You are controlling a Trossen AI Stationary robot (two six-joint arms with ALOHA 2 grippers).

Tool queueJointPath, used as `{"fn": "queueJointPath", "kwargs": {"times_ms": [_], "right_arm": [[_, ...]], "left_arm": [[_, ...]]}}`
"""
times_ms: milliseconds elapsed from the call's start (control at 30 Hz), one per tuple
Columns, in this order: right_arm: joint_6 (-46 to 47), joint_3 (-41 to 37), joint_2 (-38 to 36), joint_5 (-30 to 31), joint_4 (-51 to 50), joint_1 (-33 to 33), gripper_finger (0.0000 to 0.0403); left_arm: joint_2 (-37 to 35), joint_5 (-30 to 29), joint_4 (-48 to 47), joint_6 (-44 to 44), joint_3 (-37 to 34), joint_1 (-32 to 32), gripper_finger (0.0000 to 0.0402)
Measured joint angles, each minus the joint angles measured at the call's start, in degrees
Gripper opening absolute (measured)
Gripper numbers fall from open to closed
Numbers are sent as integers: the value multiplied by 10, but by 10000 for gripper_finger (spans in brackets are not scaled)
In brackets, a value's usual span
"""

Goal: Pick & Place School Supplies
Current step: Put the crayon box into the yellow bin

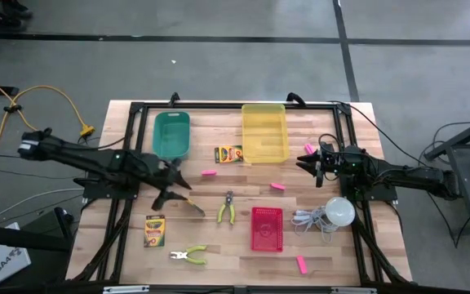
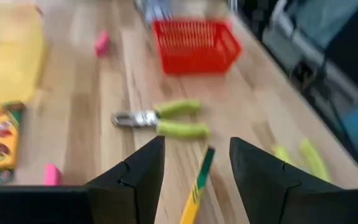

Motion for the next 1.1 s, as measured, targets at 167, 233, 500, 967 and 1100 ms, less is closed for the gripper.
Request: {"fn": "queueJointPath", "kwargs": {"times_ms": [167,233,500,967,1100], "right_arm": [[0,0,0,0,0,0,110],[0,0,0,0,0,0,110],[0,0,0,0,0,0,110],[0,0,0,0,0,0,110],[0,0,0,0,0,0,110]], "left_arm": [[76,-22,-38,7,46,-22,177],[99,-27,-48,8,57,-28,177],[155,-53,-58,21,69,-44,177],[200,-68,-77,22,70,-69,177],[207,-69,-82,22,70,-70,177]]}}
